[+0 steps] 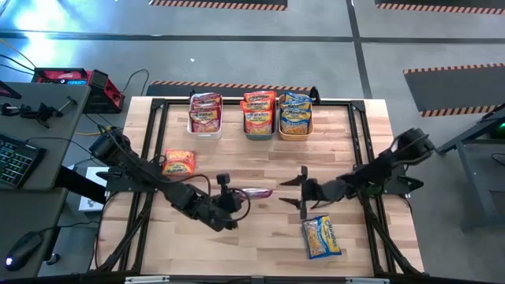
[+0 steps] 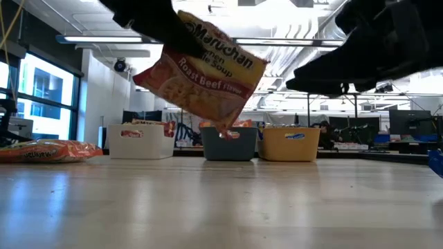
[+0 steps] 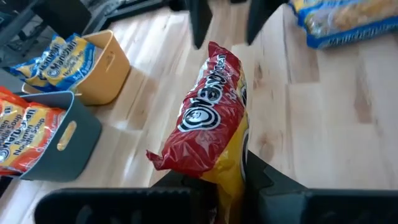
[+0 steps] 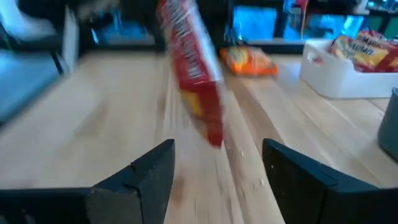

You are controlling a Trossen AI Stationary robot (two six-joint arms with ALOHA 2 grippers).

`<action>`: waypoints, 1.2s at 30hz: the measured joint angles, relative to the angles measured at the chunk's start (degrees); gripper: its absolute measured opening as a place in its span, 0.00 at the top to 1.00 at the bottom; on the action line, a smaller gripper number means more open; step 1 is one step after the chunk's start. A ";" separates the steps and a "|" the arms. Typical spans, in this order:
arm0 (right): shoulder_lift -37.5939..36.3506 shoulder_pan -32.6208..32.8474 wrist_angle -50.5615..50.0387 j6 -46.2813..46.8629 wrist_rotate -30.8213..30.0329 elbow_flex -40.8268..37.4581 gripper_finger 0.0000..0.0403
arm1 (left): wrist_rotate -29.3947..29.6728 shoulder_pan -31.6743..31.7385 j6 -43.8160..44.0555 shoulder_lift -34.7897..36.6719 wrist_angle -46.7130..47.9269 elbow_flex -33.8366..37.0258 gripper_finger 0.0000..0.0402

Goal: Sort Maruchan noodles
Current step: Put the red noodle pack into the white bin

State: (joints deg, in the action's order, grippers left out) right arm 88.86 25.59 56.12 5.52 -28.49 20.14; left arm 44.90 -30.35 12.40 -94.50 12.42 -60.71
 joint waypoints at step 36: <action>6.05 -6.68 10.01 -3.51 15.52 6.50 0.44 | -21.66 8.75 -9.57 3.07 -70.74 30.13 0.93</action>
State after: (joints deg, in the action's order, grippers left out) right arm 94.91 18.91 66.14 2.01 -12.97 26.64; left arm 23.24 -21.59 2.83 -91.43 -58.32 -30.58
